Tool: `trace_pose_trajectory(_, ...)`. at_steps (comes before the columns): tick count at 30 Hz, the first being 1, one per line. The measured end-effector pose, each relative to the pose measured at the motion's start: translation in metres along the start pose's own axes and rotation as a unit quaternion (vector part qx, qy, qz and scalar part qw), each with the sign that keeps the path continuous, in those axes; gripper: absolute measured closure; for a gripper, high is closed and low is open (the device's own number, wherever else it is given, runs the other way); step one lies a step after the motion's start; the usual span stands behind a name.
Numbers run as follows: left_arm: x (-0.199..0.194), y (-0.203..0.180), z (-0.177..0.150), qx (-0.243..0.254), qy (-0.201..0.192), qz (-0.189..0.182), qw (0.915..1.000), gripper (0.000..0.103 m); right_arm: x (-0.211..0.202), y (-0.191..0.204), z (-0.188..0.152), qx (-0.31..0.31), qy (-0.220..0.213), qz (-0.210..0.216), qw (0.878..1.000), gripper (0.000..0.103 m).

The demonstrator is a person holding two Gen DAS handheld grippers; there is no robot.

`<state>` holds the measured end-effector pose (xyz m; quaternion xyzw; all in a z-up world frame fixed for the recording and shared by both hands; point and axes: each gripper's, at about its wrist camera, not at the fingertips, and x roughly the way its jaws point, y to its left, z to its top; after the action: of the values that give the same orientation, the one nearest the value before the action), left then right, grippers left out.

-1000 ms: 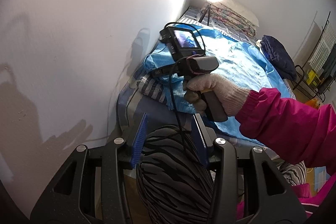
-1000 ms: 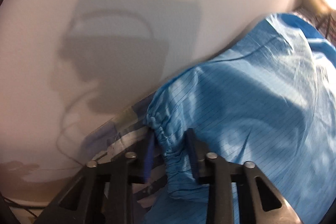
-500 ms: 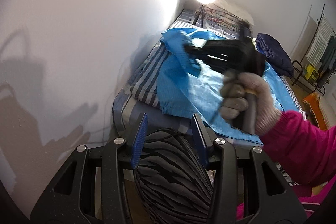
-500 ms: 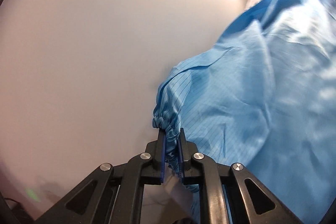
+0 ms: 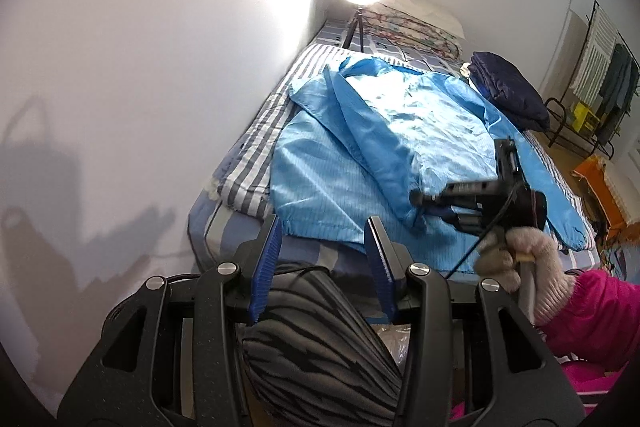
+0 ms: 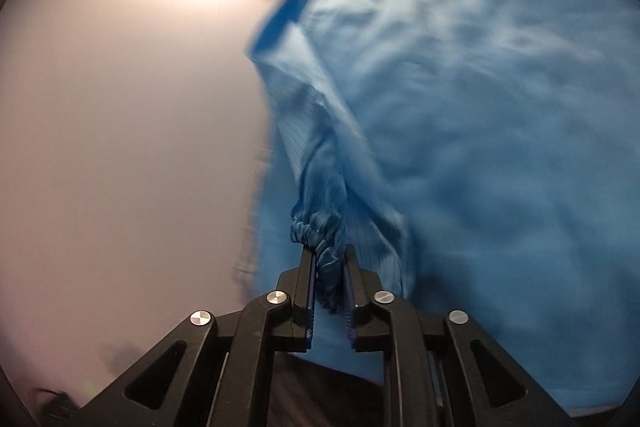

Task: Fold large clothes
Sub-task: 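Lift the held sleeve and lay it across the jacket body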

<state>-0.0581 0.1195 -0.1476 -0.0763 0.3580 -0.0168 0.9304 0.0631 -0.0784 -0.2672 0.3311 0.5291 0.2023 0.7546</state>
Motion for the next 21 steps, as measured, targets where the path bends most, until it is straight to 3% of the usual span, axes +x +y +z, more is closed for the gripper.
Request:
trace_pose_trajectory(1,0.003,-0.001,0.001,0.001,0.000,-0.001,1.0000,0.059,-0.002,0.003,-0.001,-0.024,0.004,-0.031,0.999,0.074)
trace_pose_trajectory(3,0.011,-0.004,0.006,0.005,-0.002,-0.004,1.0000,0.059,-0.013,0.010,-0.005,-0.082,-0.004,-0.069,0.994,0.072)
trace_pose_trajectory(6,0.023,-0.010,0.013,0.008,0.000,-0.016,0.9998,0.059,-0.021,0.014,0.005,-0.174,-0.030,-0.115,0.978,0.056)
trace_pose_trajectory(8,0.036,-0.013,0.022,0.008,0.003,-0.031,0.9995,0.059,-0.033,0.017,0.016,-0.195,-0.047,-0.112,0.973,0.038)
trace_pose_trajectory(10,0.053,-0.016,0.029,0.004,0.012,-0.040,0.9991,0.059,-0.037,0.000,0.034,-0.193,-0.044,-0.099,0.975,0.032)
trace_pose_trajectory(12,0.063,-0.019,0.033,0.001,0.015,-0.043,0.9990,0.059,-0.030,-0.001,0.054,-0.178,-0.040,-0.083,0.980,0.033)
trace_pose_trajectory(15,0.075,-0.027,0.036,0.003,0.022,-0.044,0.9988,0.059,-0.008,0.010,0.074,-0.186,-0.011,-0.057,0.981,0.037)
trace_pose_trajectory(18,0.083,-0.032,0.034,0.016,0.030,-0.035,0.9988,0.059,0.018,0.019,0.082,-0.203,0.025,-0.064,0.977,0.054)
trace_pose_trajectory(20,0.086,-0.033,0.033,0.020,0.035,-0.030,0.9987,0.059,0.031,0.018,0.083,-0.200,0.044,-0.058,0.977,0.095)
trace_pose_trajectory(21,0.088,-0.033,0.033,0.022,0.037,-0.026,0.9987,0.059,0.033,0.016,0.083,-0.192,0.040,-0.051,0.979,0.101)
